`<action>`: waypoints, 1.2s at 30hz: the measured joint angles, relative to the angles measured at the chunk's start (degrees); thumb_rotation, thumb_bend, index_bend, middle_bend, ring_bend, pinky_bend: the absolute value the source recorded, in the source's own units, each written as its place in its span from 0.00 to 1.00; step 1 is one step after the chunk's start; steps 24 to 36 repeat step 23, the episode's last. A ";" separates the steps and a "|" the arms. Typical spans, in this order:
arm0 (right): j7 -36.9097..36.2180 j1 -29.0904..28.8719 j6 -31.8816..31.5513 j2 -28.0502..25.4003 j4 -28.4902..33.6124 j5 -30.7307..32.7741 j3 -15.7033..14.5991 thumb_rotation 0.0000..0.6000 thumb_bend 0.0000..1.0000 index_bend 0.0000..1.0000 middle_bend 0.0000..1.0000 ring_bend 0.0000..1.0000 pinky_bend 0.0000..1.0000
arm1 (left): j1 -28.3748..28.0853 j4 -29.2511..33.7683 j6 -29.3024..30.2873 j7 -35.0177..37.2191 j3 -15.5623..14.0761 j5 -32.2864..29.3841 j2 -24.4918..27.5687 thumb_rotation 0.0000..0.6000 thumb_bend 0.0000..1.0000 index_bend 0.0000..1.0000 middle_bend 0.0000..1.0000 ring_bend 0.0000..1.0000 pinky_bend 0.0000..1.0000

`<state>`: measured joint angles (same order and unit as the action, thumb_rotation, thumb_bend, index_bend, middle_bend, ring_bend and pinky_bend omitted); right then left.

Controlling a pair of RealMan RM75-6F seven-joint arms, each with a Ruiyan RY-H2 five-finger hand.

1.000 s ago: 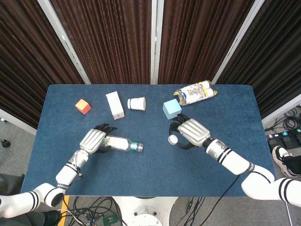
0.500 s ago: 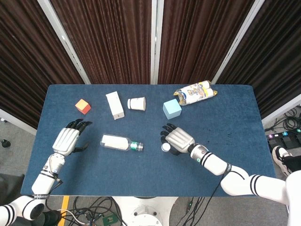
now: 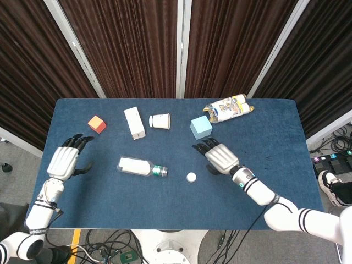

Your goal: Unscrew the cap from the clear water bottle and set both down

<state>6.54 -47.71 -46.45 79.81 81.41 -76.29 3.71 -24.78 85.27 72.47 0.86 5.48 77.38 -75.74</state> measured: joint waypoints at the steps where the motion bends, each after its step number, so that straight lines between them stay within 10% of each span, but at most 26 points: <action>1: -0.41 1.56 -2.43 -1.49 0.67 0.28 0.12 1.00 0.40 0.00 0.06 0.00 0.00 | 0.64 0.19 0.46 -0.57 0.19 -0.76 1.07 1.00 0.30 0.20 0.21 0.10 0.19; 19: -16.95 31.83 -38.22 -17.13 6.53 -4.16 -3.53 1.00 0.40 0.00 0.00 0.00 0.00 | 16.30 6.58 19.27 -8.00 -2.72 -0.95 10.22 1.00 0.27 0.20 0.20 0.10 0.14; 36: -18.74 33.79 -39.03 -17.97 7.65 -6.69 -4.66 1.00 0.40 0.00 0.00 0.00 0.00 | 20.20 10.45 23.42 -11.62 -5.03 2.24 10.27 1.00 0.27 0.20 0.20 0.10 0.14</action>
